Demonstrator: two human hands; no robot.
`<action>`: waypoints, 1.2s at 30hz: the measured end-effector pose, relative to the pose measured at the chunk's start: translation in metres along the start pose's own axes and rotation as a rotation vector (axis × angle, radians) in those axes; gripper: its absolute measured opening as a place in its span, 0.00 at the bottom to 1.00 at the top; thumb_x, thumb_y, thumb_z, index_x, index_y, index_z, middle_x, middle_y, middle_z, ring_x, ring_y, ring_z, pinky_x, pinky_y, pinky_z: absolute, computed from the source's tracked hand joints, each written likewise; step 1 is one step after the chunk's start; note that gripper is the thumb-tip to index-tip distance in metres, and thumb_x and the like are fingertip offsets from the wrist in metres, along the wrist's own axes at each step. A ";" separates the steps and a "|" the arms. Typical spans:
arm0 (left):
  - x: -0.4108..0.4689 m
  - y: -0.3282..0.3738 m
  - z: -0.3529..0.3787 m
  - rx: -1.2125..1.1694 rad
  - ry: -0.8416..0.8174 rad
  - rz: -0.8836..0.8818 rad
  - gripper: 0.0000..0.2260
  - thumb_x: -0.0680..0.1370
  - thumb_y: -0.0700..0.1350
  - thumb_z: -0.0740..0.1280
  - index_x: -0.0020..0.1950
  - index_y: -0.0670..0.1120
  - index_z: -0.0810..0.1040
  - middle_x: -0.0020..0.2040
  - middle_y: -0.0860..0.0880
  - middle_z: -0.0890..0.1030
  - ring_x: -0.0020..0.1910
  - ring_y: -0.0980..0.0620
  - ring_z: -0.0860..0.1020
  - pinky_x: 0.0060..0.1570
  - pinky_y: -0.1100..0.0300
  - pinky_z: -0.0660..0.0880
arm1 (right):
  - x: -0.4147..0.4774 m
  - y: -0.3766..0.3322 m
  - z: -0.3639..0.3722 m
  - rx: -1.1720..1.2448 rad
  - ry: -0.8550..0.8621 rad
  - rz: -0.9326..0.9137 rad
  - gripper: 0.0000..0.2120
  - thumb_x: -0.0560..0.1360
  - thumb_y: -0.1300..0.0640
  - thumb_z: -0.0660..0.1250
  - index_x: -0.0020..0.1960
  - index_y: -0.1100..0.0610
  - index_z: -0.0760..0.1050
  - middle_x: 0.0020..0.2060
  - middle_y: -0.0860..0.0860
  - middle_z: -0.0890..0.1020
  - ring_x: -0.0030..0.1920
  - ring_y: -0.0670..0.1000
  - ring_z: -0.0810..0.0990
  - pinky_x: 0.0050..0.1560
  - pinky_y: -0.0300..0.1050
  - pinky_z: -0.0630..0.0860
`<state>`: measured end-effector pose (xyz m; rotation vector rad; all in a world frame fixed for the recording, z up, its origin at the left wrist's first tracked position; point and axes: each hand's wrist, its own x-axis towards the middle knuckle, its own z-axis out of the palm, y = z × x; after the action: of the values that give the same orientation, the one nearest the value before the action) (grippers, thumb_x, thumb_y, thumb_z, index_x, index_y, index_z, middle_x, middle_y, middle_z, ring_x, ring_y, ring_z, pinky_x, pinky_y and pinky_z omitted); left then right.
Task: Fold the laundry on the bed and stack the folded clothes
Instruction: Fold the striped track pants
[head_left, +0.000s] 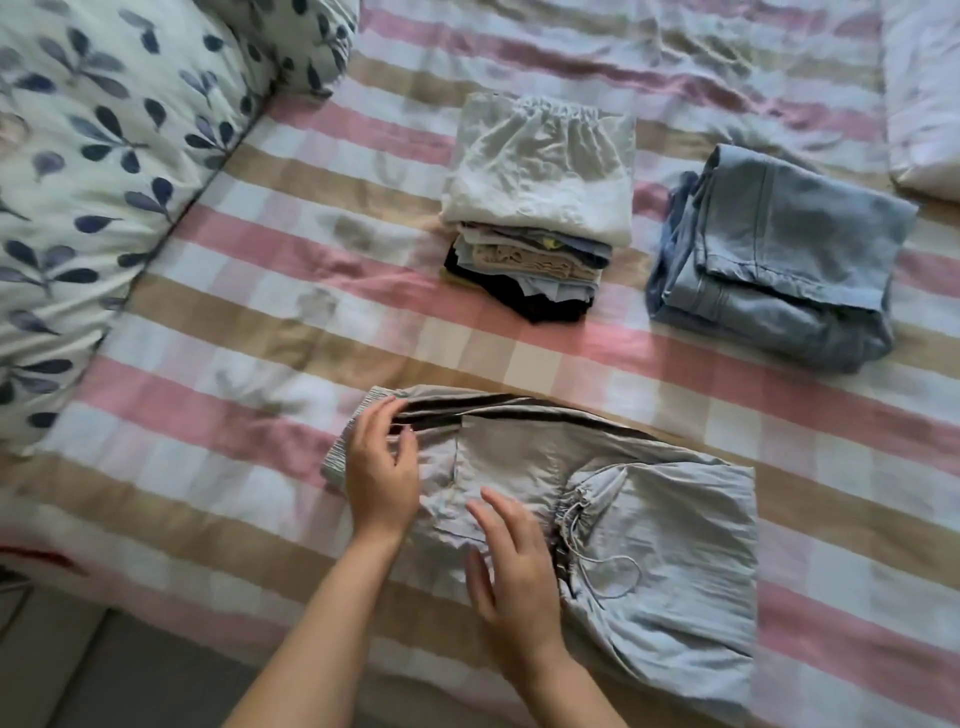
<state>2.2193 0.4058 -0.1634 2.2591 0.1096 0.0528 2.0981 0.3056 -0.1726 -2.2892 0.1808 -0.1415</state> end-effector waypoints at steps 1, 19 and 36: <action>0.012 -0.013 -0.013 0.024 0.040 -0.113 0.14 0.73 0.31 0.64 0.58 0.35 0.76 0.57 0.37 0.77 0.59 0.40 0.73 0.63 0.54 0.65 | 0.015 -0.011 0.015 0.059 -0.019 0.034 0.17 0.72 0.62 0.63 0.60 0.60 0.75 0.59 0.55 0.77 0.60 0.52 0.73 0.61 0.44 0.67; 0.012 0.043 -0.038 -0.880 -0.705 -0.508 0.18 0.74 0.50 0.58 0.52 0.42 0.81 0.46 0.43 0.80 0.45 0.49 0.77 0.47 0.56 0.74 | 0.072 -0.060 -0.040 0.343 -0.018 0.322 0.42 0.62 0.39 0.72 0.71 0.51 0.62 0.63 0.43 0.72 0.64 0.40 0.69 0.64 0.38 0.67; -0.107 0.088 0.119 0.392 -0.684 0.471 0.22 0.79 0.56 0.49 0.72 0.59 0.45 0.75 0.58 0.43 0.73 0.60 0.36 0.73 0.54 0.41 | -0.064 0.125 -0.154 0.507 0.626 0.895 0.11 0.71 0.65 0.71 0.50 0.52 0.76 0.45 0.48 0.82 0.45 0.46 0.80 0.48 0.45 0.77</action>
<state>2.1270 0.2479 -0.1714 2.5092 -0.8369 -0.5270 1.9996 0.1226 -0.1674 -1.4280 1.2945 -0.3751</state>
